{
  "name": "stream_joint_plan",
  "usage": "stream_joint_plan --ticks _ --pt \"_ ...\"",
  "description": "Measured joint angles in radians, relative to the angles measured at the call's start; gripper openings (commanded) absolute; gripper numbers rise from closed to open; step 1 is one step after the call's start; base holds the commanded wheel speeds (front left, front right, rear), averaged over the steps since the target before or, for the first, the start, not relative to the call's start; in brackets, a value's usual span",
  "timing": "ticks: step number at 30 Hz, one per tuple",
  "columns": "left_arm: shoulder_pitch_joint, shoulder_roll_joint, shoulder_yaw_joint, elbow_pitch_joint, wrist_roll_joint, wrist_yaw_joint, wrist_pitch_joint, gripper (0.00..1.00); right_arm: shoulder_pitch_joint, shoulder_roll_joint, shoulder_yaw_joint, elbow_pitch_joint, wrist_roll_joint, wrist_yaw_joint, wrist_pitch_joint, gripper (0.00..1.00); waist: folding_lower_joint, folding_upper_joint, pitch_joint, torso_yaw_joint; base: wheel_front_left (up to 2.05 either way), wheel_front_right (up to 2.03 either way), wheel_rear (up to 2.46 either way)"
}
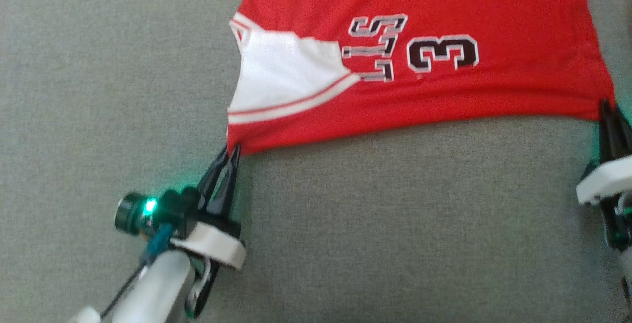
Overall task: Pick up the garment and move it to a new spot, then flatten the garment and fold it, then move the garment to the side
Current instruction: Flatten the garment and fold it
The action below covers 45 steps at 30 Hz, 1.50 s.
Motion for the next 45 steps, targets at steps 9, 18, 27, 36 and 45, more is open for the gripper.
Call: stream_joint_plan --ticks 9,18,27,36,45 --pt "0.177 0.047 -0.014 -0.138 0.019 0.033 0.000 0.00 0.278 -0.007 -0.066 -0.225 0.004 0.000 0.004 0.00 -0.0001 0.0000 -0.032 0.005 0.00 0.00 0.00" --pt "0.254 0.099 -0.006 -0.230 0.013 0.050 0.024 0.00 0.495 0.040 -0.165 -0.459 -0.017 0.000 0.083 0.00 -0.0001 0.0000 -0.047 -0.001 0.00 0.00 0.00" --pt "0.311 0.111 -0.018 -0.290 -0.032 0.048 0.106 0.00 0.539 0.046 -0.193 -0.528 -0.026 0.000 0.157 0.07 0.0000 0.0000 -0.039 -0.024 0.00 0.00 0.00" --pt "0.279 0.136 -0.042 -0.326 -0.016 0.031 0.169 1.00 0.535 0.005 -0.145 -0.556 -0.011 0.000 0.097 1.00 0.0000 0.0000 -0.028 -0.031 0.00 0.00 0.00" --pt "-0.153 0.245 0.028 -0.449 0.006 -0.087 0.352 1.00 0.464 0.000 -0.164 -0.671 -0.038 0.000 0.077 1.00 0.0001 0.0000 0.047 -0.043 0.00 0.00 0.00"
